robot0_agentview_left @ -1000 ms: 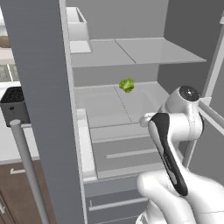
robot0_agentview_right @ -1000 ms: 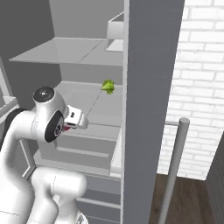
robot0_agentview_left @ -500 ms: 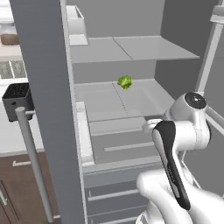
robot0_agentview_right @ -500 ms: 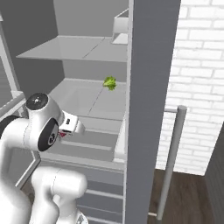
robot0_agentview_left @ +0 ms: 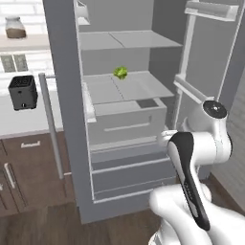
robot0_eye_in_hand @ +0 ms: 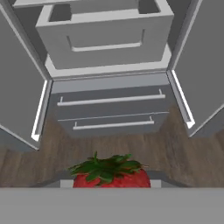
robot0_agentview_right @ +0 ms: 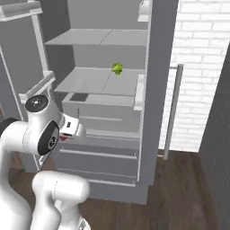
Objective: Take the strawberry from the fridge and place it on top of the pancake, located on the dining counter.
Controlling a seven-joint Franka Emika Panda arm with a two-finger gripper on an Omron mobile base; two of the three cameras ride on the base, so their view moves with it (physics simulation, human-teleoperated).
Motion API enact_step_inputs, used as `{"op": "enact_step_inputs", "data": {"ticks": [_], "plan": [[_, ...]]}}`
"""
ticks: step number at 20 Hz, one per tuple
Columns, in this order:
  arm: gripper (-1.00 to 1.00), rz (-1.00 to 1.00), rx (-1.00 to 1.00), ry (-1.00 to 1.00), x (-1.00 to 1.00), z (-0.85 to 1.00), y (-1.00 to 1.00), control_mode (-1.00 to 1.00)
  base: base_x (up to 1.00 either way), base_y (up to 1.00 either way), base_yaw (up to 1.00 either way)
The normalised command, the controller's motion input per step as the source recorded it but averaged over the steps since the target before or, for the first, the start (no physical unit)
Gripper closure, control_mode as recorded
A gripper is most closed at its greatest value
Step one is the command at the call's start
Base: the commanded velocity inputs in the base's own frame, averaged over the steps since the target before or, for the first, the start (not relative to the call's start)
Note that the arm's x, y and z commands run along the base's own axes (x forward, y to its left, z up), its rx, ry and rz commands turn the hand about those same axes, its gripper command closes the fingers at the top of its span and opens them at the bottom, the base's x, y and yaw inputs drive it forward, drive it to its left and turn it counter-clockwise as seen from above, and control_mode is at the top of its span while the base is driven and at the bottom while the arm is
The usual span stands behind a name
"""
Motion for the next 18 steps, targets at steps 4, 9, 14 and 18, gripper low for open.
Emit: {"op": "enact_step_inputs", "data": {"ticks": [4,9,14,18], "plan": [[1.0,0.0,0.0,0.0,0.0,0.0,0.0,1.0,-0.86,0.51,-0.53],[1.0,0.0,0.0,0.0,0.0,0.0,0.0,1.0,-0.78,0.48,-0.6],[1.0,0.0,0.0,0.0,0.0,0.0,0.0,1.0,-0.65,0.1,-0.75],[1.0,0.0,0.0,0.0,0.0,0.0,0.0,1.0,-0.59,0.0,-0.81]]}}
